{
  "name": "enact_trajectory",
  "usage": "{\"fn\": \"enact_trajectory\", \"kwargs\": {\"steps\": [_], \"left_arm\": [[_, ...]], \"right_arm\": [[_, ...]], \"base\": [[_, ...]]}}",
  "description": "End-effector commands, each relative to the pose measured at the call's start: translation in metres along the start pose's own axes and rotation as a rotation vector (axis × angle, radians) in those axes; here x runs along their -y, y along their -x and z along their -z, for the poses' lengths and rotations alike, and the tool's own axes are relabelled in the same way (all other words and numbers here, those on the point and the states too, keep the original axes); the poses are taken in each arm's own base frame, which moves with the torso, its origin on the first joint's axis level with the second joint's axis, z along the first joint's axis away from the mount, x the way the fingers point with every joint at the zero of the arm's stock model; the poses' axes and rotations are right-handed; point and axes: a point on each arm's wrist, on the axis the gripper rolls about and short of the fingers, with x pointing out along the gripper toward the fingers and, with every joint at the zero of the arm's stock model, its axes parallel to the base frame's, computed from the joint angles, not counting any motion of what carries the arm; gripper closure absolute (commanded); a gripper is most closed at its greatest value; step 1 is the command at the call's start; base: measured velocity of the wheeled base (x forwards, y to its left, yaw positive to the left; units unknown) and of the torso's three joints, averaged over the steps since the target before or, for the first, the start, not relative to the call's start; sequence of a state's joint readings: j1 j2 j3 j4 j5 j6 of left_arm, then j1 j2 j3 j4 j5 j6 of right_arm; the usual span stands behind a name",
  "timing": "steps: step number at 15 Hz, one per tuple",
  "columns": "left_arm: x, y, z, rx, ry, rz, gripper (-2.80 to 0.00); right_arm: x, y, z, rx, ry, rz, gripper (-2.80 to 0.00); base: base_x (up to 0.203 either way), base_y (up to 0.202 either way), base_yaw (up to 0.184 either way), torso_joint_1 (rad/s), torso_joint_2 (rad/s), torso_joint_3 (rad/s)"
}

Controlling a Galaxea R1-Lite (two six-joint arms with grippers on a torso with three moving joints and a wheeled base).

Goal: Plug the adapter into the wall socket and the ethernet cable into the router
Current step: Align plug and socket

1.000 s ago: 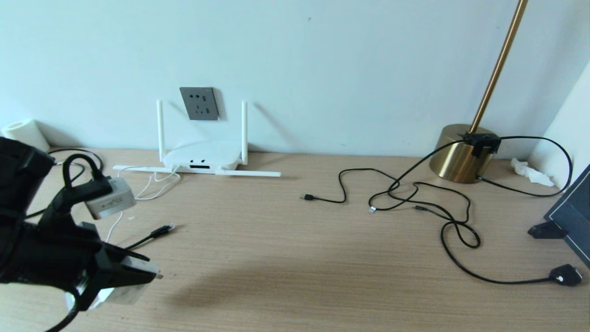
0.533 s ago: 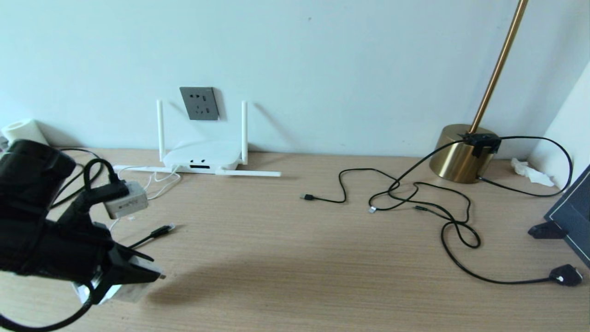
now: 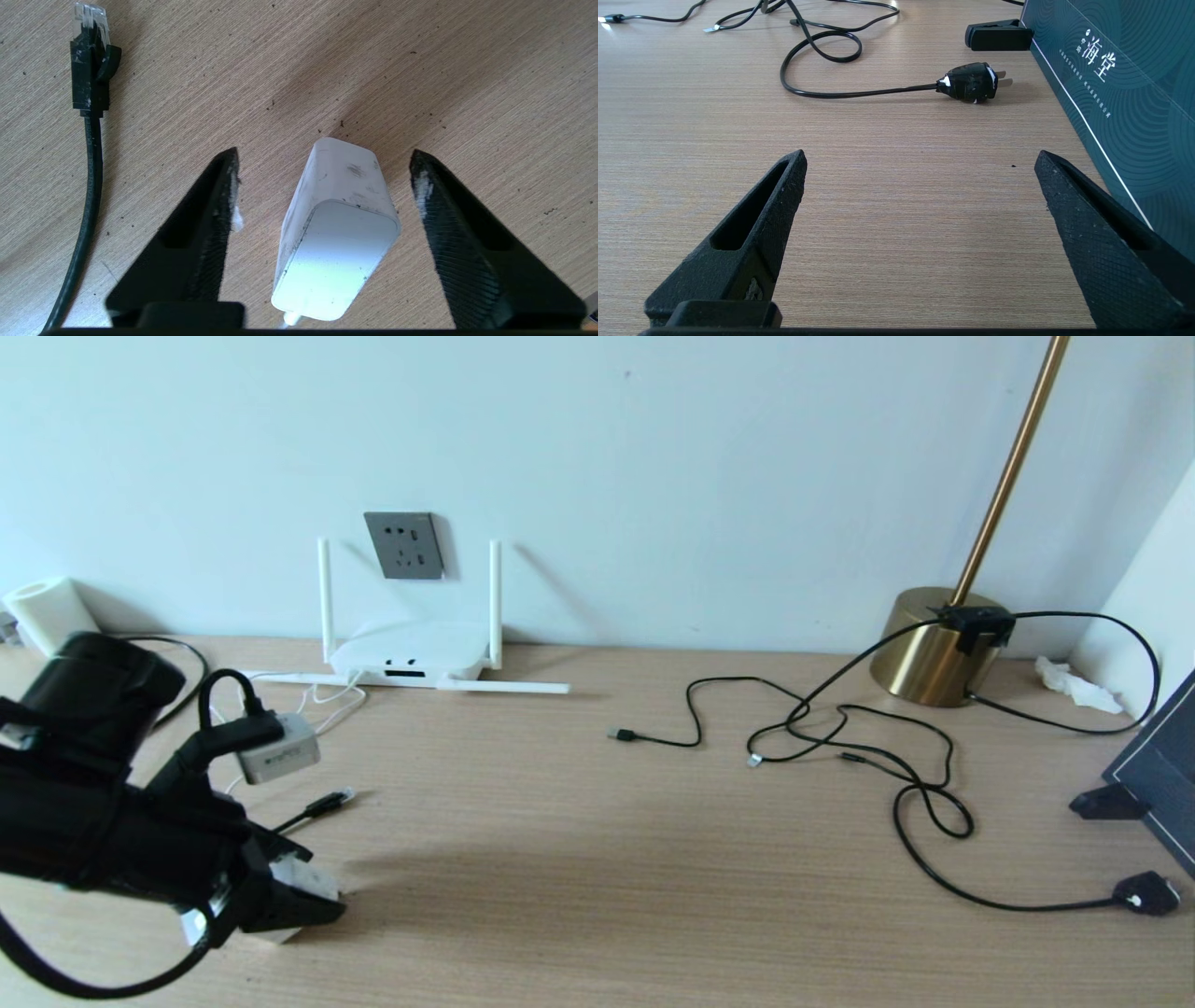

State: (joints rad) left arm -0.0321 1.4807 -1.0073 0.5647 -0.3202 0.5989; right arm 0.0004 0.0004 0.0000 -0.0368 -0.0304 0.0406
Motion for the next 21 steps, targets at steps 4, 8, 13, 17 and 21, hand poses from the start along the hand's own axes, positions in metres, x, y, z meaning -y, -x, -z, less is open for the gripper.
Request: {"fn": "enact_trajectory", "kwargs": {"steps": [4, 8, 13, 17, 21], "left_arm": [[0.013, 0.023, 0.005, 0.056, -0.073, -0.037, -2.8], [0.02, 0.027, 0.016, 0.062, -0.259, -0.032, -2.8], [0.012, 0.023, 0.018, 0.059, -0.407, -0.072, -2.8], [-0.002, 0.018, 0.019, 0.051, -0.418, -0.103, -2.8], [-0.005, 0.012, 0.019, 0.038, -0.412, -0.088, -2.8]], "right_arm": [[0.0, -0.001, 0.003, -0.01, -0.001, 0.0, -2.8], [0.0, -0.001, 0.003, -0.01, -0.001, 0.0, -2.8], [0.0, -0.001, 0.003, -0.01, -0.001, 0.0, -2.8], [0.0, -0.001, 0.003, -0.01, 0.0, 0.0, -2.8], [0.0, -0.001, 0.003, -0.01, 0.0, 0.001, -2.8]], "base": [[0.0, 0.0, 0.0, 0.0, 0.0, 0.0], [0.0, 0.0, 0.0, 0.0, 0.0, 0.0], [0.0, 0.0, 0.0, 0.0, 0.0, 0.0], [0.0, 0.0, 0.0, 0.0, 0.0, 0.0], [0.0, 0.0, 0.0, 0.0, 0.0, 0.0]]}}
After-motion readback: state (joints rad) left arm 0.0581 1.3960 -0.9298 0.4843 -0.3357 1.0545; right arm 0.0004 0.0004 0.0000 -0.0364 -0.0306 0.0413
